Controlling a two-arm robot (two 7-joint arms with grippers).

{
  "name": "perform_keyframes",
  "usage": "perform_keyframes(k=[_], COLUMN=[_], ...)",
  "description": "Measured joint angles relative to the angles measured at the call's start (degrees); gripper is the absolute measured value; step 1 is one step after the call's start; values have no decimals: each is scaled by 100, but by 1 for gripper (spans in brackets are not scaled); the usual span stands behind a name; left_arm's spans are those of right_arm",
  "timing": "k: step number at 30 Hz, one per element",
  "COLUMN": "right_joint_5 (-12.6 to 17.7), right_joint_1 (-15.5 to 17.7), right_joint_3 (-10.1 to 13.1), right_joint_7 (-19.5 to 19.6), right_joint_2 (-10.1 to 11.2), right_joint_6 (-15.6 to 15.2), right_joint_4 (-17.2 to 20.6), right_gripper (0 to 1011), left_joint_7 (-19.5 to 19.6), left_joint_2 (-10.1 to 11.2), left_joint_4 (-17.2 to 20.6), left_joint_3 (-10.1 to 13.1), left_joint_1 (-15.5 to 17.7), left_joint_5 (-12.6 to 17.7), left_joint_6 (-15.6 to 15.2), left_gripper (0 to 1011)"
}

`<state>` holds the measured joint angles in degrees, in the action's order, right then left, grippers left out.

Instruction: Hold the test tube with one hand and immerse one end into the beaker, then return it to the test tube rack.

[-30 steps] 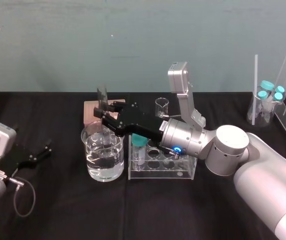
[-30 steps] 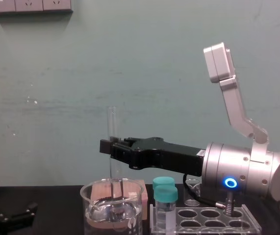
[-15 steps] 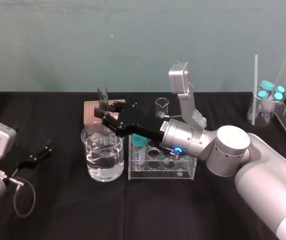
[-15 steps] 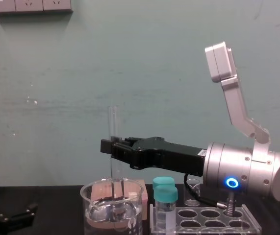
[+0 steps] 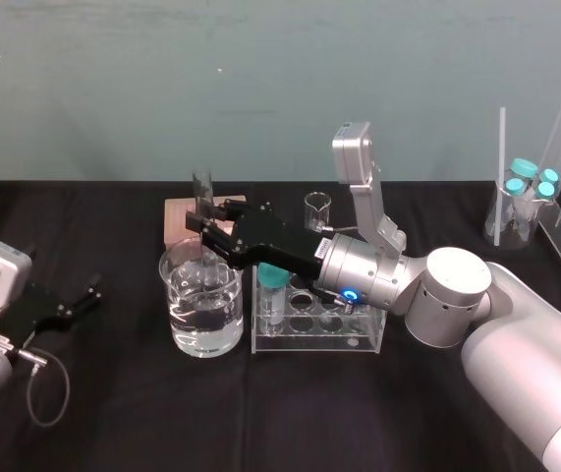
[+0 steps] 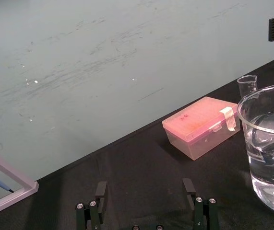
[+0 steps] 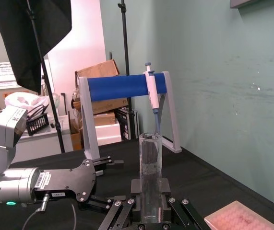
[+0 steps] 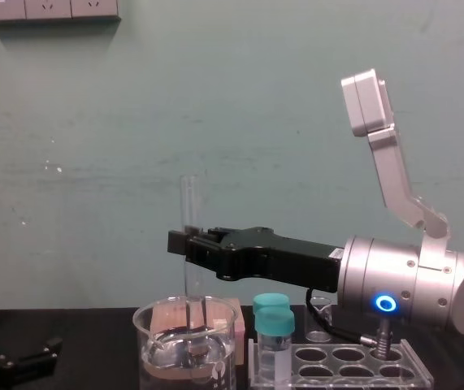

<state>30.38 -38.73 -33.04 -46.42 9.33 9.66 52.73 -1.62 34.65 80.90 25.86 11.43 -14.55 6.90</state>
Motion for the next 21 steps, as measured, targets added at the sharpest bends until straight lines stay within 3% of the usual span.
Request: perform_keyframes(k=[21], right_joint_5=[-1], right_joint_1=[8], right_joint_3=[-8], right_joint_7=[23], right_joint_2=[6], right_joint_6=[3], right_joint_4=[33], right_gripper=[227], left_joint_7=[0], left_joint_2=[0], left_joint_4=[0], left_joint_3=[0], left_joint_1=[0], left_joint_5=[0], left_joint_6=[0], left_gripper=[1000])
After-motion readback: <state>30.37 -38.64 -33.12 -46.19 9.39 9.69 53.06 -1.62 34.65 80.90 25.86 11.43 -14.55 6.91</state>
